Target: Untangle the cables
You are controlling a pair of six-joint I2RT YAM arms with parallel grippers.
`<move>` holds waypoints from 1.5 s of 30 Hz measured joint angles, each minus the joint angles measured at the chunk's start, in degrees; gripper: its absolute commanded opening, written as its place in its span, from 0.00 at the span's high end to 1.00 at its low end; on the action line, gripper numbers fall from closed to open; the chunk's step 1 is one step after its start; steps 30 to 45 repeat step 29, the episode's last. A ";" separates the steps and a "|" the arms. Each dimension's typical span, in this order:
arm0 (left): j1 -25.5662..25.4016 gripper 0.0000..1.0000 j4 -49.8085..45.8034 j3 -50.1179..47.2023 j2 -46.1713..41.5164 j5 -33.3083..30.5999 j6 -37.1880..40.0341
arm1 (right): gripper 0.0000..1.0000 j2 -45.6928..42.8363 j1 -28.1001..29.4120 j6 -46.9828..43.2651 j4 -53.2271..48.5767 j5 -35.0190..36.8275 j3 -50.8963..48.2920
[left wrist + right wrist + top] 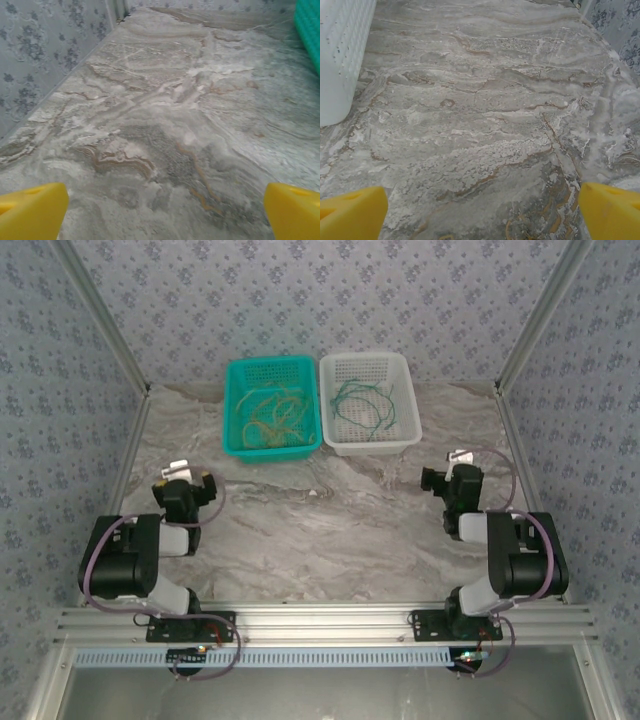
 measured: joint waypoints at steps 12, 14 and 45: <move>0.00 0.01 -5.60 7.04 0.85 6.80 0.70 | 0.00 0.46 2.01 -1.22 5.73 -1.18 -1.92; 0.00 0.01 -6.40 7.04 0.92 7.02 0.90 | 0.00 0.46 1.40 -1.01 5.90 -0.46 -1.90; 0.00 0.01 -7.32 7.04 0.96 7.21 1.09 | 0.00 0.46 0.79 -0.83 5.97 1.18 -1.88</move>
